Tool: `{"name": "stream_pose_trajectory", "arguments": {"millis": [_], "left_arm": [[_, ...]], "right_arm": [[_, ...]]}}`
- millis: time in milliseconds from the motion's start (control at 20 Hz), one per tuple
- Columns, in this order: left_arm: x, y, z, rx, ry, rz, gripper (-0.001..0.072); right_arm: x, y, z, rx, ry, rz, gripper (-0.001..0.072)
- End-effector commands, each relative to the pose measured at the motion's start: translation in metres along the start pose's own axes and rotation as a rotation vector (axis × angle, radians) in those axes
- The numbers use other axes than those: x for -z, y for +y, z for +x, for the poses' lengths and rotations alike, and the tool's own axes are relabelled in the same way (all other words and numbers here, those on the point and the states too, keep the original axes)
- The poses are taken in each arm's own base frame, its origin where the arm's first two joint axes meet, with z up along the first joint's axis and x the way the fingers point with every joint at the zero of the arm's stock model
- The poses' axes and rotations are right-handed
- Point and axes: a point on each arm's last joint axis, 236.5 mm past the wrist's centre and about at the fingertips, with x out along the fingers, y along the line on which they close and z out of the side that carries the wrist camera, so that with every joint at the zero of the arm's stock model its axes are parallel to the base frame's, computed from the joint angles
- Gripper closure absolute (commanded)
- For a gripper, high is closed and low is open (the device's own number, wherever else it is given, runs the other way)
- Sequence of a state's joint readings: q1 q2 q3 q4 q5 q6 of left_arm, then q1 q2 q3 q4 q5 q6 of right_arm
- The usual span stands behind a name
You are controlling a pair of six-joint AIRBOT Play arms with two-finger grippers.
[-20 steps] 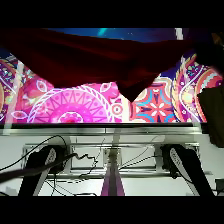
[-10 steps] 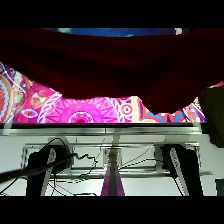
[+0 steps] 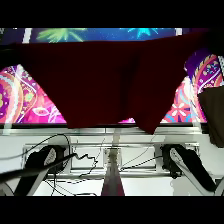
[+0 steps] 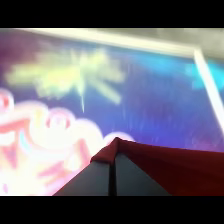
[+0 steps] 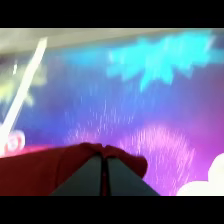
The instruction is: Fold the clothes and pants, and hang the long-sleeved shirts on hangers.
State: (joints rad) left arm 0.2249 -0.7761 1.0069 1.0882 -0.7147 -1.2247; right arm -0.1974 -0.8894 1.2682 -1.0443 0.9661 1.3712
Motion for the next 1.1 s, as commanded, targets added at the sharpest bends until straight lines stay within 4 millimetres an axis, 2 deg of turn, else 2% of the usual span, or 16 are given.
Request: {"name": "stream_pose_trajectory", "arguments": {"millis": [0, 100, 250, 300, 350, 400, 450, 550, 650, 700, 750, 800, 900, 950, 1050], "left_arm": [[0.056, 0.02, 0.082, -0.007, 0.148, 0.039, 0.0693], [0.065, 0.026, 0.118, -0.033, 0.126, 0.032, 0.0693], [0.057, 0.019, 0.16, -0.064, 0.002, 0.009, 0.069], [0.055, 0.014, 0.171, -0.072, -0.036, 0.005, 0.068], [0.057, 0.009, 0.178, -0.072, -0.051, 0.009, 0.0548], [0.063, 0.003, 0.182, -0.063, -0.04, 0.013, 0.016], [0.069, 0.0, 0.184, -0.054, -0.021, 0.013, -0.0003], [0.087, -0.002, 0.182, -0.026, 0.064, 0.005, -0.0004], [0.114, 0.006, 0.173, 0.002, 0.197, -0.022, -0.0001], [0.131, 0.012, 0.166, 0.015, 0.277, -0.047, 0.0017], [0.148, 0.021, 0.156, 0.018, 0.361, -0.114, 0.0081], [0.164, 0.031, 0.146, 0.011, 0.44, -0.2, 0.0088], [0.186, 0.048, 0.125, 0.008, 0.556, -0.286, 0.0087], [0.196, 0.054, 0.114, 0.012, 0.606, -0.316, 0.0087], [0.21, 0.06, 0.096, 0.026, 0.689, -0.36, 0.0086]], "right_arm": [[0.05, -0.041, 0.083, 0.013, 0.202, 0.114, 0.0698], [0.068, -0.065, 0.121, 0.041, 0.235, 0.159, 0.0698], [0.078, -0.094, 0.159, 0.088, 0.215, 0.198, 0.0692], [0.079, -0.101, 0.166, 0.102, 0.206, 0.203, 0.0597], [0.08, -0.107, 0.171, 0.115, 0.2, 0.202, 0.037], [0.082, -0.113, 0.173, 0.131, 0.203, 0.192, 0.0298], [0.087, -0.124, 0.17, 0.165, 0.221, 0.155, 0.0299], [0.105, -0.15, 0.157, 0.232, 0.303, 0.134, 0.0311], [0.136, -0.172, 0.14, 0.268, 0.43, 0.194, 0.0311], [0.156, -0.179, 0.132, 0.267, 0.504, 0.236, 0.0311], [0.177, -0.181, 0.128, 0.256, 0.568, 0.281, 0.031], [0.2, -0.179, 0.125, 0.232, 0.629, 0.331, 0.031], [0.239, -0.161, 0.13, 0.132, 0.723, 0.397, 0.0307], [0.252, -0.149, 0.137, 0.077, 0.738, 0.455, 0.0302], [0.265, -0.136, 0.155, 0.01, 0.731, 0.585, 0.0264]]}}
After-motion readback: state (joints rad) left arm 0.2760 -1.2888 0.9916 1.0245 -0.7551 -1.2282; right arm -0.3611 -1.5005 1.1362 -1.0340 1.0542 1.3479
